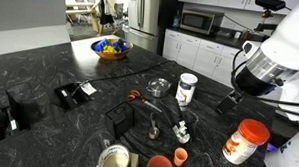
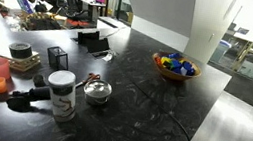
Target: Put the scissors inside the black object
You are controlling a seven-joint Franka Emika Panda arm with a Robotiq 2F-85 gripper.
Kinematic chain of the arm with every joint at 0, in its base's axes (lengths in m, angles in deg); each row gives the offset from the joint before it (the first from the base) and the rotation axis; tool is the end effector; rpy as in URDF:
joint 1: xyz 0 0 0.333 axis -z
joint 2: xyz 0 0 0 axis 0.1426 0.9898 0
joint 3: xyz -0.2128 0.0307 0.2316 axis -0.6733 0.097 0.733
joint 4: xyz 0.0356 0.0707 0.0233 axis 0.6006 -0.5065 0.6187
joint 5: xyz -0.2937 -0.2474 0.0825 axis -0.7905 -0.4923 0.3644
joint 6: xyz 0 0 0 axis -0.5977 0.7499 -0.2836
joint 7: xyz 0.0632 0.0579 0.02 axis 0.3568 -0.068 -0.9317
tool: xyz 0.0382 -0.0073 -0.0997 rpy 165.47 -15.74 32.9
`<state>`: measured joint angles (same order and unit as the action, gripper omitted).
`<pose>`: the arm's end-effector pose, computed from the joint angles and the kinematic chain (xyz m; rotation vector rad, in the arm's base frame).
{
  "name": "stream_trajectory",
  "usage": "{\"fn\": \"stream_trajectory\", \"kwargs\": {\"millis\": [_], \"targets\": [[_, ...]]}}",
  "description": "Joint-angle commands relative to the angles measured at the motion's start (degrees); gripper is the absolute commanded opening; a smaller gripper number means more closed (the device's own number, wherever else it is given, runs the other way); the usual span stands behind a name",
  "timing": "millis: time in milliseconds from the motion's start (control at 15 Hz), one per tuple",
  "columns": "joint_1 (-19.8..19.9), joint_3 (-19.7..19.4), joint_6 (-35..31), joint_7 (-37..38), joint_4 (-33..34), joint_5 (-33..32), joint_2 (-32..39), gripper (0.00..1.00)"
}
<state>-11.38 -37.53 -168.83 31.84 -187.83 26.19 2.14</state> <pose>0.3070 0.1981 0.4793 2.9173 -0.4215 0.3444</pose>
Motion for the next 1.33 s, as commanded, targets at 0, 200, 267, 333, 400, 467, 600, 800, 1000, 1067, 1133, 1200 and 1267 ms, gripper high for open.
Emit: {"fn": "stream_trajectory", "kwargs": {"millis": [0,200,267,333,400,467,600,800,1000,1067,1133,1200,1267], "targets": [[-1.6,-1.3,0.1,1.0,0.1,-1.2,0.6,1.0],[-1.4,-0.9,-1.4,1.0,1.2,-2.5,2.4,1.0],[-1.0,-0.5,-2.6,1.4,1.7,-3.4,3.2,1.0],[-0.4,0.0,-4.1,1.8,2.4,-4.7,4.2,1.0],[0.1,0.4,-6.2,2.3,3.1,-6.2,5.4,1.0],[0.6,0.6,-7.9,3.1,3.9,-8.0,6.6,1.0],[1.8,1.0,-11.7,5.1,6.2,-12.5,10.1,1.0],[-0.9,-1.5,-11.7,5.2,5.4,-13.2,10.2,1.0],[-1.4,-1.7,-11.5,5.1,5.3,-13.1,10.0,1.0],[-1.5,-1.7,-11.5,5.1,5.2,-13.1,9.7,1.0],[-1.5,-1.7,-11.5,5.1,5.2,-13.1,9.6,1.0],[-1.5,-1.7,-11.5,5.1,5.2,-13.1,9.6,1.0],[-1.4,-1.5,-9.4,5.5,5.7,-12.8,9.5,1.0]]}}
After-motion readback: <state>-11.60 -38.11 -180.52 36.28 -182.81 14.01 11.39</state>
